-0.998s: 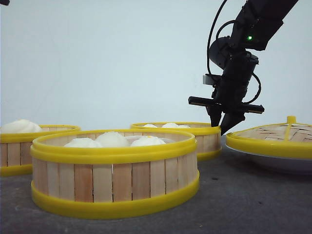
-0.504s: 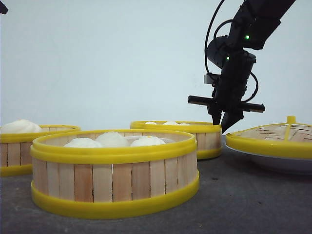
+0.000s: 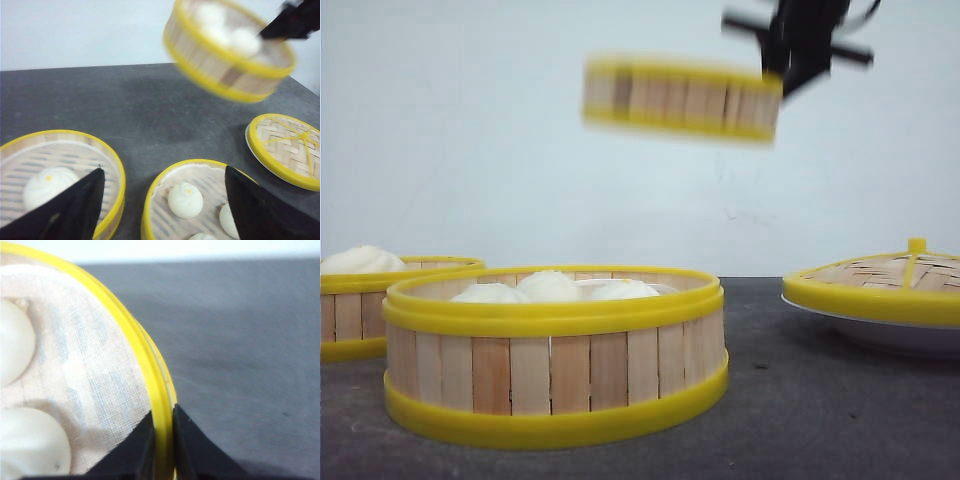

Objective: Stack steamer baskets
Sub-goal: 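Lift the basket and lower it onto the nearest bun-filled basket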

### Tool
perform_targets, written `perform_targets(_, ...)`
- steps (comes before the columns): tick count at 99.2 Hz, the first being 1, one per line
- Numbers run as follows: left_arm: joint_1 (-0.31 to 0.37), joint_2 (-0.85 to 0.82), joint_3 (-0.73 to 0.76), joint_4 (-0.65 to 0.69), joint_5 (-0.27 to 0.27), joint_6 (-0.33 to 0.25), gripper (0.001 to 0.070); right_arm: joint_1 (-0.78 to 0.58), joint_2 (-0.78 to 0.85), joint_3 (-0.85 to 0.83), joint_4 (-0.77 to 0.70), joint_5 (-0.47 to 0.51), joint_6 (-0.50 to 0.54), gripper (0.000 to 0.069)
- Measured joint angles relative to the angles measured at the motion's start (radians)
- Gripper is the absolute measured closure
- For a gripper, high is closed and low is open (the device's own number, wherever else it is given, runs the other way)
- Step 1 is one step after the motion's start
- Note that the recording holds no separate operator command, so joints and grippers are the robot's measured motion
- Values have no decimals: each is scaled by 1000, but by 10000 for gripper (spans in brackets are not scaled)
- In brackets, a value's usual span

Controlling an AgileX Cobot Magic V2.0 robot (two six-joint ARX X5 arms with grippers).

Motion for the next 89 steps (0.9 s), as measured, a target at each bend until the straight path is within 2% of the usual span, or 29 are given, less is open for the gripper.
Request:
perform_targets(11,0,-47,0,-45,-6,5,244,27,-80,0,-90,-56,-56,665)
perform_targets(44,0,-126,0,-97,-6,14,244,167,-153,0,-277,-42,-211,665)
perform_targets(66,0,-132,0,-122,-6,14,244,251,-153,-73,-241,-19,-237,665)
perform_targets(89,0,-132,0,-138,-6,15,244,312,-153,-234,-154,22,-238,665)
